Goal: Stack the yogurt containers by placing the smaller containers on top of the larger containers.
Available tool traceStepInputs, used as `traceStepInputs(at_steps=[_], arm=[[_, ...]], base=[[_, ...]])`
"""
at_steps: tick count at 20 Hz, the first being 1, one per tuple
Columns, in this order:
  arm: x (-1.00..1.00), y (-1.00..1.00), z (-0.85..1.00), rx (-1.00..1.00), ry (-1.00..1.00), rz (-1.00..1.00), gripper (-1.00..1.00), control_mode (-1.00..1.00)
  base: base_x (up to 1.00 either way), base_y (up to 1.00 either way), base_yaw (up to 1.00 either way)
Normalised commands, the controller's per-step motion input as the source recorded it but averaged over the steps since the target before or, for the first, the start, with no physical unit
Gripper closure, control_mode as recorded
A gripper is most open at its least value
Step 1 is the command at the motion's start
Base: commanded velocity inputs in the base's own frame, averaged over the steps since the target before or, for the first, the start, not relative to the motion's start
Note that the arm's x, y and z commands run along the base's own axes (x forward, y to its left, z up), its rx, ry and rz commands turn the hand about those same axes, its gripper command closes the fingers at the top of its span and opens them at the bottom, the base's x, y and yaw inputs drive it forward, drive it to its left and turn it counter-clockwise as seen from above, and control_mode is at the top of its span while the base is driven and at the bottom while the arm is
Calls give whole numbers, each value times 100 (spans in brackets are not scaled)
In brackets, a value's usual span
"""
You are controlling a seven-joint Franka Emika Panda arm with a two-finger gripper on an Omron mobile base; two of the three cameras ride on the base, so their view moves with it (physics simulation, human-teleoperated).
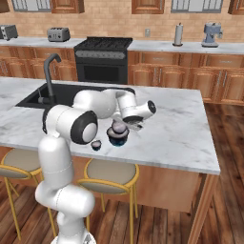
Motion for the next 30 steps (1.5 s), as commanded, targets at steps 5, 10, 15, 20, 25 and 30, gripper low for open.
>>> traceStepInputs(at_steps=[5,10,15,20,25,30], arm=[[-4,1,0,0,-9,0,-100,-100],[-6,0,0,0,-14,0,-100,-100],[30,6,0,0,-25,0,-100,-100],[51,13,1,0,-28,0,-100,-100],[10,0,37,0,-25,-1,-100,-100],[-30,-1,90,0,-13,0,-100,-100]], base=[[0,0,0],[0,0,0],[0,0,0],[0,0,0],[0,0,0],[0,0,0]])
